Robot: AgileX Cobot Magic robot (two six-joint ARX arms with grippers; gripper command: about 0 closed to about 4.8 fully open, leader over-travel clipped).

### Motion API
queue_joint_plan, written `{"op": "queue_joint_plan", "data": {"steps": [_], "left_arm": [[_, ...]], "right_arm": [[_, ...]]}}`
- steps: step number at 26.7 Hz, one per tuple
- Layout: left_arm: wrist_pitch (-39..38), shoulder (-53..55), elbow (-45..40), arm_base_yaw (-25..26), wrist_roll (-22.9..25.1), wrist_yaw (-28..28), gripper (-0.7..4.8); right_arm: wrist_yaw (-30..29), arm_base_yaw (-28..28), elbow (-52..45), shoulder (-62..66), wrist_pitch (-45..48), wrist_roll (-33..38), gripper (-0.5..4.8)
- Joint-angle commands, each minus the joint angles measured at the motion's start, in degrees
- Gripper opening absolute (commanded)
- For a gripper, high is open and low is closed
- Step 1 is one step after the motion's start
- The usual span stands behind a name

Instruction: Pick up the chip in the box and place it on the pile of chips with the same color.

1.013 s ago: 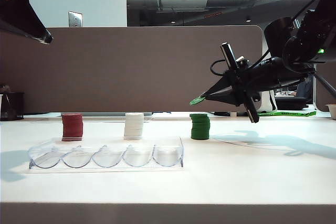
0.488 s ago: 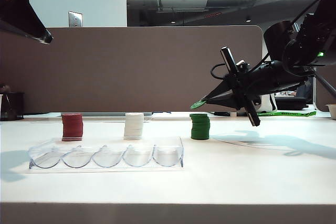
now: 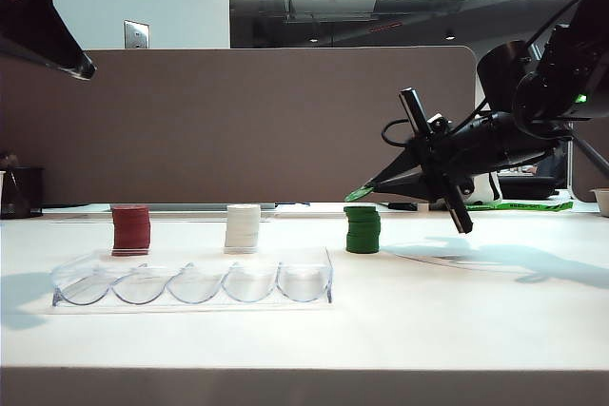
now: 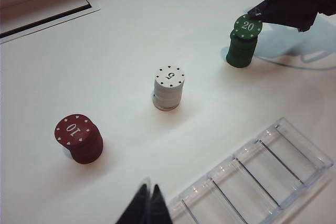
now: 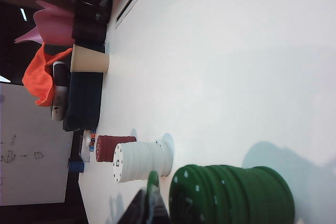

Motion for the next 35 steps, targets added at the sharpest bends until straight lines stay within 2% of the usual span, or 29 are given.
{"op": "queue_joint_plan", "data": {"steps": [1, 27, 30, 35], "left_arm": [[0.3, -0.1, 0.2, 0.0, -0.2, 0.5, -0.06], [0.3, -0.1, 0.2, 0.0, -0.2, 0.4, -0.06], [0.3, -0.1, 0.2, 0.0, -0.2, 0.4, -0.06], [0.3, -0.1, 0.2, 0.0, -0.2, 0.5, -0.06]], "right_arm": [[-0.2, 0.1, 0.2, -0.2, 0.7, 0.2, -0.01], [1.0, 0.0, 0.2, 0.5, 1.3, -0.1, 0.00], [0.9, 0.0, 0.2, 0.5, 1.3, -0.7, 0.23], [0.9, -0.2, 0.2, 0.5, 1.3, -0.9, 0.23]]}}
